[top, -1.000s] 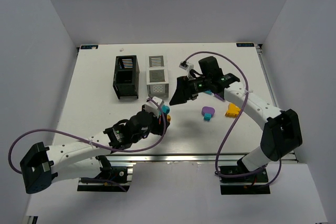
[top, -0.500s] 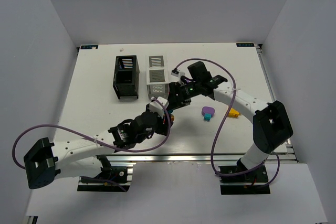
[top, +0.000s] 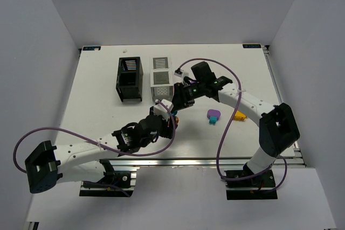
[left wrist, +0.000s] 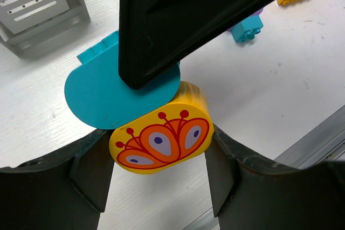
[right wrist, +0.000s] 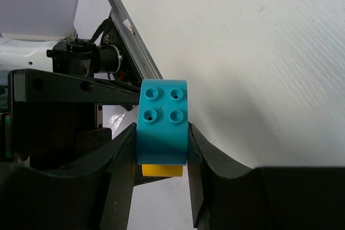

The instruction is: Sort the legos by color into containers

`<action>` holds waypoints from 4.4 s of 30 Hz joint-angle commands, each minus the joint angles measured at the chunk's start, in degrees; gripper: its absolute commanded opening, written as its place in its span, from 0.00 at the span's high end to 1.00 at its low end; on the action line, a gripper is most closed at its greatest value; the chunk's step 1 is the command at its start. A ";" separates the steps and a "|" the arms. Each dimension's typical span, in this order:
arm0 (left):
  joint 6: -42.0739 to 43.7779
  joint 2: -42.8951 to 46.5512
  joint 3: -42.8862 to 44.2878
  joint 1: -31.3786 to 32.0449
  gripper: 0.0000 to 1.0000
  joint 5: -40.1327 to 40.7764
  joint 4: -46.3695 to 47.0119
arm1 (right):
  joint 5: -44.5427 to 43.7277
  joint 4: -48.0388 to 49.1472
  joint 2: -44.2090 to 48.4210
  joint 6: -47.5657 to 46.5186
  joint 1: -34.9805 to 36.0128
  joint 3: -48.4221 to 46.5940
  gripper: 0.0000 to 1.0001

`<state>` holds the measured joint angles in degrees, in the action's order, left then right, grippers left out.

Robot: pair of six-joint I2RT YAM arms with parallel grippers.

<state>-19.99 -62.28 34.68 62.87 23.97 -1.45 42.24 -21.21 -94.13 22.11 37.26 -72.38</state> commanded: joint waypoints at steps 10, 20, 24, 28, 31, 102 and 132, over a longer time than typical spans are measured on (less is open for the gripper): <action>-2.07 3.57 -1.98 1.29 1.00 1.08 0.40 | 4.34 3.90 -2.38 1.18 -4.21 -9.01 1.00; -2.69 3.83 -2.86 1.38 1.00 0.56 0.49 | 5.57 5.13 -3.08 1.62 -6.58 -11.12 1.00; -2.86 3.92 -3.12 1.38 1.00 0.47 0.40 | 5.75 5.30 -3.43 1.62 -7.55 -11.73 1.00; -3.56 4.36 -3.21 1.38 1.00 0.99 0.14 | 5.40 5.39 -3.52 0.49 -8.16 -12.70 1.00; -5.31 6.03 -2.86 1.38 1.00 3.18 -0.57 | 2.94 4.43 -2.99 -6.53 -8.25 -14.98 1.00; -18.77 -26.13 48.91 -54.61 0.94 -19.75 -38.99 | -9.81 3.45 1.21 -49.18 -5.87 -13.85 0.31; -18.24 -30.97 50.14 -54.52 0.37 -17.46 -33.44 | -5.94 3.81 7.64 -45.84 -11.33 -4.61 0.14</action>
<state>-38.76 -95.50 82.63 8.69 5.45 -35.51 34.83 -18.04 -88.60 -23.11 26.26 -77.01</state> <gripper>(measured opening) 0.707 0.857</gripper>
